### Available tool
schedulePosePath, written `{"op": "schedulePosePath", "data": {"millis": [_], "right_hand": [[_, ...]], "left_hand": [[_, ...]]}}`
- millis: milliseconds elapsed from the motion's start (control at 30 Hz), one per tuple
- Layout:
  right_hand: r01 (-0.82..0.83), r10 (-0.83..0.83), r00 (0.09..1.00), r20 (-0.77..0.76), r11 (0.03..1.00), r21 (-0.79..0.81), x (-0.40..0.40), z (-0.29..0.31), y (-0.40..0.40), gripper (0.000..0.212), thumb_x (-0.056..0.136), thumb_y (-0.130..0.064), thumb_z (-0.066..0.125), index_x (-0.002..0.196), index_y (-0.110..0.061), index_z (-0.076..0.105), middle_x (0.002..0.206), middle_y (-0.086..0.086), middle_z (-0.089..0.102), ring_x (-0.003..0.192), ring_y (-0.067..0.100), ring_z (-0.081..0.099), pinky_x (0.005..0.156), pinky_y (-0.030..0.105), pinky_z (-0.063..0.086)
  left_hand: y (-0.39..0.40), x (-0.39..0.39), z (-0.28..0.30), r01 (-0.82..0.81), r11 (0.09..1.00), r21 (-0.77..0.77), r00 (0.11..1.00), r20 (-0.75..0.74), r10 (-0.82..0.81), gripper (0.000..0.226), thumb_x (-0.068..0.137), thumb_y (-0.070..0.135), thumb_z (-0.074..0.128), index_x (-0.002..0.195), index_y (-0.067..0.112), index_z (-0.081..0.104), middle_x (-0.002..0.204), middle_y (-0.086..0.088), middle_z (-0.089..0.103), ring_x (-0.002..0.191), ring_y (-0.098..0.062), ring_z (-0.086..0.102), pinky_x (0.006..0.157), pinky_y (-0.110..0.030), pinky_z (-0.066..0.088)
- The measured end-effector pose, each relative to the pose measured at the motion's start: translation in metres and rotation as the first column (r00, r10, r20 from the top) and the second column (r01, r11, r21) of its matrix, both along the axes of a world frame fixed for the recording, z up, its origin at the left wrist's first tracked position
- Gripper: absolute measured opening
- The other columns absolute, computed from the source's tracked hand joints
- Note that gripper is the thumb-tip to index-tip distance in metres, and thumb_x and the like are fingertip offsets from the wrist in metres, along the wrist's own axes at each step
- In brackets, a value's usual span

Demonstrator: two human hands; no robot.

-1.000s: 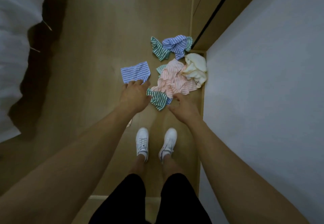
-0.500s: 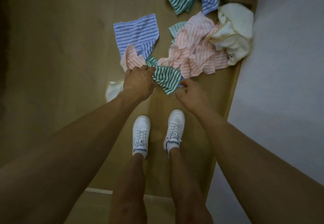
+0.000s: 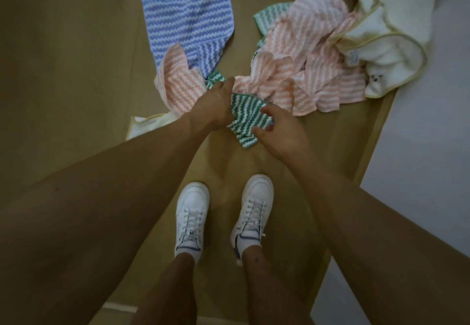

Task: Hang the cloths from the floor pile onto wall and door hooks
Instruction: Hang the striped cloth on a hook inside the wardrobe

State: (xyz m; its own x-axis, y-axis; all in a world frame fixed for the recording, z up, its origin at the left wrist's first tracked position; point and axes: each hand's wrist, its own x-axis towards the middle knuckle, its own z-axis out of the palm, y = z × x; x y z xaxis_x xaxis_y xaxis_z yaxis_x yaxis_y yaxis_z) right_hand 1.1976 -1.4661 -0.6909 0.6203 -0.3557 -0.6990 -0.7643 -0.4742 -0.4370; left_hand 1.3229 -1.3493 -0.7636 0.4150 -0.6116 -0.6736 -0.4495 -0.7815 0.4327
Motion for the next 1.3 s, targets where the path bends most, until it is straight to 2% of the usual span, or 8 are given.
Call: {"op": "schedulePosePath", "data": {"millis": [100,233,333,500,667,833,1000,1300], "right_hand": [[-0.02,0.02,1.0,0.006,1.0,0.003,0.003,0.001,-0.004,0.055,0.088,-0.03,0.065,0.139,-0.015,0.047,0.137,0.006,0.053,0.118,0.023,0.055,0.094,0.029,0.039],[-0.025,0.025,0.999,0.02,1.0,0.012,0.007,0.007,-0.01,0.055,0.088,-0.03,0.065,0.138,-0.015,0.048,0.136,0.006,0.054,0.116,0.022,0.056,0.096,0.03,0.04],[-0.02,0.02,0.999,0.045,1.0,0.011,0.011,0.007,-0.013,0.052,0.088,-0.028,0.065,0.136,-0.014,0.05,0.132,0.007,0.057,0.116,0.022,0.056,0.097,0.033,0.043],[-0.036,0.036,0.998,0.056,0.999,0.004,0.009,0.011,-0.011,0.05,0.089,-0.026,0.064,0.136,-0.013,0.05,0.132,0.007,0.057,0.118,0.022,0.055,0.097,0.03,0.04],[-0.006,0.004,0.997,0.08,1.0,0.019,0.005,0.039,-0.004,0.046,0.09,-0.019,0.058,0.136,-0.015,0.05,0.135,0.007,0.054,0.12,0.022,0.052,0.096,0.027,0.038],[-0.012,0.005,0.992,0.126,0.999,0.05,0.016,0.097,0.004,0.045,0.093,-0.01,0.049,0.138,-0.009,0.048,0.141,0.012,0.049,0.13,0.026,0.045,0.105,0.03,0.033],[-0.02,-0.003,0.976,0.216,0.994,0.104,0.032,0.186,0.009,0.042,0.091,-0.008,0.052,0.132,-0.011,0.054,0.132,0.014,0.058,0.117,0.03,0.055,0.097,0.032,0.039],[0.052,-0.008,0.913,0.409,0.994,-0.097,0.055,0.392,-0.01,0.015,0.08,-0.022,0.074,0.092,-0.014,0.073,0.09,0.004,0.072,0.087,0.016,0.065,0.072,0.024,0.044]], "left_hand": [[0.002,0.003,-0.003,0.03,0.999,0.014,0.999,-0.019,-0.03,0.09,0.085,0.022,0.07,0.153,0.006,0.013,0.15,-0.022,0.031,0.133,-0.036,0.041,0.104,-0.044,0.039],[0.003,0.012,-0.001,0.106,0.994,0.037,0.992,-0.067,-0.103,0.094,0.084,0.019,0.073,0.155,0.011,0.011,0.16,-0.015,0.014,0.142,-0.032,0.029,0.111,-0.041,0.033],[-0.003,0.015,-0.006,0.127,0.988,0.083,0.986,-0.117,-0.117,0.094,0.084,0.016,0.072,0.154,0.008,0.009,0.157,-0.018,0.024,0.14,-0.031,0.032,0.111,-0.036,0.031],[-0.001,0.006,0.0,0.1,0.995,0.027,0.995,0.014,-0.1,0.072,0.083,0.009,0.069,0.145,0.002,0.035,0.139,-0.022,0.047,0.126,-0.034,0.047,0.101,-0.033,0.035],[-0.003,0.0,0.041,0.129,0.989,-0.069,0.983,0.138,-0.119,0.033,0.084,0.007,0.061,0.116,0.007,0.069,0.116,-0.019,0.062,0.106,-0.033,0.058,0.088,-0.033,0.042],[-0.005,0.003,0.125,0.146,0.974,-0.173,0.977,0.18,-0.115,0.019,0.082,0.009,0.063,0.096,0.01,0.076,0.099,-0.014,0.07,0.093,-0.032,0.064,0.079,-0.034,0.047],[-0.006,0.015,0.241,0.155,0.928,-0.34,0.973,0.217,-0.083,0.015,0.08,0.004,0.063,0.088,0.006,0.075,0.088,-0.015,0.071,0.082,-0.03,0.065,0.071,-0.03,0.039],[-0.008,0.042,0.477,0.158,0.886,-0.435,0.957,0.288,-0.029,0.01,0.079,0.003,0.065,0.089,0.004,0.07,0.085,-0.012,0.071,0.079,-0.028,0.063,0.063,-0.021,0.029]]}}
